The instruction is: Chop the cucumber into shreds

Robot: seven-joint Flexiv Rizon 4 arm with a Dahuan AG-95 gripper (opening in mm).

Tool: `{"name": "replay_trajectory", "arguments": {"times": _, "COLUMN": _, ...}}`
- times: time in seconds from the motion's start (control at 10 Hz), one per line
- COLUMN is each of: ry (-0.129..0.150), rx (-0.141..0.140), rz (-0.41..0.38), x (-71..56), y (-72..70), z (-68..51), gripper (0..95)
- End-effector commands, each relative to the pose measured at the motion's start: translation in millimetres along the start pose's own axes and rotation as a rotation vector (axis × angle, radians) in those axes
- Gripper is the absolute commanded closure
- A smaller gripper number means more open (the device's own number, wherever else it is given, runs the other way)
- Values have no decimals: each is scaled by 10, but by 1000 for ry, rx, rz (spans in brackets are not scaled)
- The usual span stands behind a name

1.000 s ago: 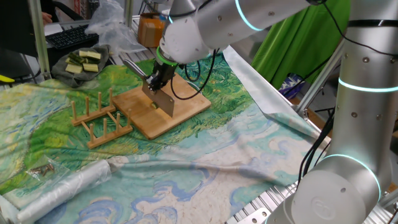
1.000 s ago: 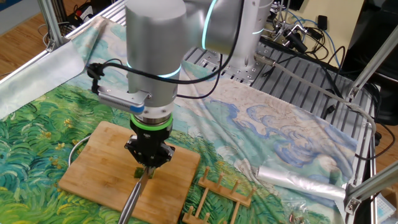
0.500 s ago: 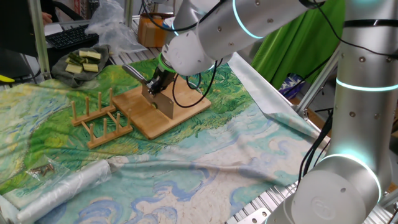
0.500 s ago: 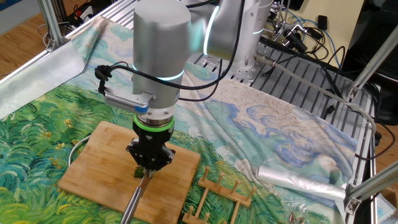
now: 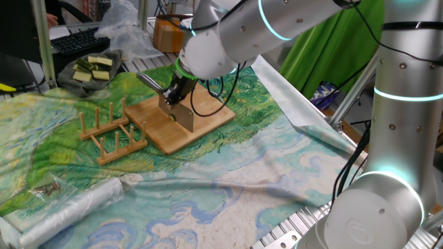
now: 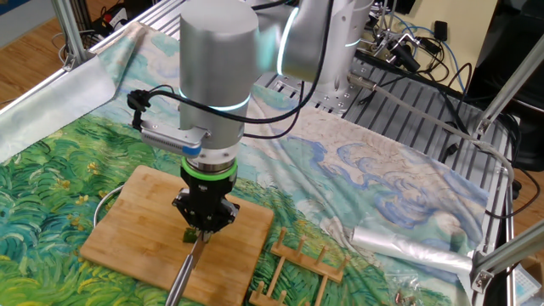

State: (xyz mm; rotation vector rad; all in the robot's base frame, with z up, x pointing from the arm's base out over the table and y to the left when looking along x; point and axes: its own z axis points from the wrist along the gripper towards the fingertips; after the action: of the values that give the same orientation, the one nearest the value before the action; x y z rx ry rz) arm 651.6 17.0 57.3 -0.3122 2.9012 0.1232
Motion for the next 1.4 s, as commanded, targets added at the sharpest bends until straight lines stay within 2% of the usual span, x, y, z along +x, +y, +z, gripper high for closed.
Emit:
{"name": "replay_trajectory", "arguments": {"times": 0.1, "ry": -4, "rx": 10, "rz": 0, "x": -8, "y": -1, "z": -14, "gripper": 950}}
{"name": "replay_trajectory", "arguments": {"times": 0.3, "ry": -3, "rx": 11, "rz": -2, "x": -9, "y": -6, "z": -34, "gripper": 950}}
{"name": "replay_trajectory", "arguments": {"times": 0.6, "ry": 6, "rx": 7, "rz": 2, "x": -31, "y": -11, "z": -157, "gripper": 950}}
{"name": "replay_trajectory", "arguments": {"times": 1.4, "ry": 1, "rx": 17, "rz": -20, "x": -94, "y": -43, "z": -236, "gripper": 950}}
